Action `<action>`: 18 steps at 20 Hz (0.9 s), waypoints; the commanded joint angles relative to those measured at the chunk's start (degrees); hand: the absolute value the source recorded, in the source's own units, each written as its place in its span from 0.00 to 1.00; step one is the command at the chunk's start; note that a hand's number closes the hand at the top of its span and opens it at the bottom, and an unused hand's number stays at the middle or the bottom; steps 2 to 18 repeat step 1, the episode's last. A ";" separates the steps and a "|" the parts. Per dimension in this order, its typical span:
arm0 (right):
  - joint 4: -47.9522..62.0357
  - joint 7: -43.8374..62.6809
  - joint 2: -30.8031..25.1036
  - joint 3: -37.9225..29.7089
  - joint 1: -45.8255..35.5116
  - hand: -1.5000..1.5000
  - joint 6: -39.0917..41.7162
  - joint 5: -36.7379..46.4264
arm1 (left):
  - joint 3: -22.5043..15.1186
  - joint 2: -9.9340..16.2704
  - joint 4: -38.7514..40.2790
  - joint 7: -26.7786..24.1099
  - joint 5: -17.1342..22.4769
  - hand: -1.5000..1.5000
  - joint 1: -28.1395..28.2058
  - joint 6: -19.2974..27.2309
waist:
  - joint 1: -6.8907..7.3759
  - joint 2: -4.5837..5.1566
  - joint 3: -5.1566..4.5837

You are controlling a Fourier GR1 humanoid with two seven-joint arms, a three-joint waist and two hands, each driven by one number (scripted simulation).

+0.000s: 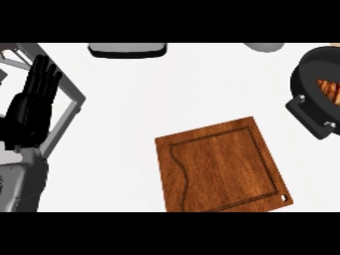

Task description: Pick the croissant from the cutting board and place it in the pot

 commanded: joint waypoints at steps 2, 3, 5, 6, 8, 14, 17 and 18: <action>5.99 -4.85 -2.95 -1.79 1.93 0.00 1.61 -3.47 | 0.50 0.73 -1.34 0.28 0.47 0.50 1.18 -1.36 | 0.37 0.07 0.02; 5.99 -4.85 -2.95 -1.79 1.93 0.00 1.61 -3.47 | 0.50 0.73 -1.34 0.28 0.47 0.50 1.18 -1.36 | 0.37 0.07 0.02; 5.99 -4.85 -2.95 -1.79 1.93 0.00 1.61 -3.47 | 0.50 0.73 -1.34 0.28 0.47 0.50 1.18 -1.36 | 0.37 0.07 0.02; 5.99 -4.85 -2.95 -1.79 1.93 0.00 1.61 -3.47 | 0.50 0.73 -1.34 0.28 0.47 0.50 1.18 -1.36 | 0.37 0.07 0.02; 5.99 -4.85 -2.95 -1.79 1.93 0.00 1.61 -3.47 | 0.50 0.73 -1.34 0.28 0.47 0.50 1.18 -1.36 | 0.37 0.07 0.02; 5.99 -4.85 -2.95 -1.79 1.93 0.00 1.61 -3.47 | 0.50 0.73 -1.34 0.28 0.47 0.50 1.18 -1.36 | 0.37 0.07 0.02; 5.99 -4.85 -2.95 -1.79 1.93 0.00 1.61 -3.47 | 0.50 0.73 -1.34 0.28 0.47 0.50 1.18 -1.36 | 0.37 0.07 0.02; 5.99 -4.85 -2.95 -1.79 1.93 0.00 1.61 -3.47 | 0.50 0.73 -1.34 0.28 0.47 0.50 1.18 -1.36 | 0.37 0.07 0.02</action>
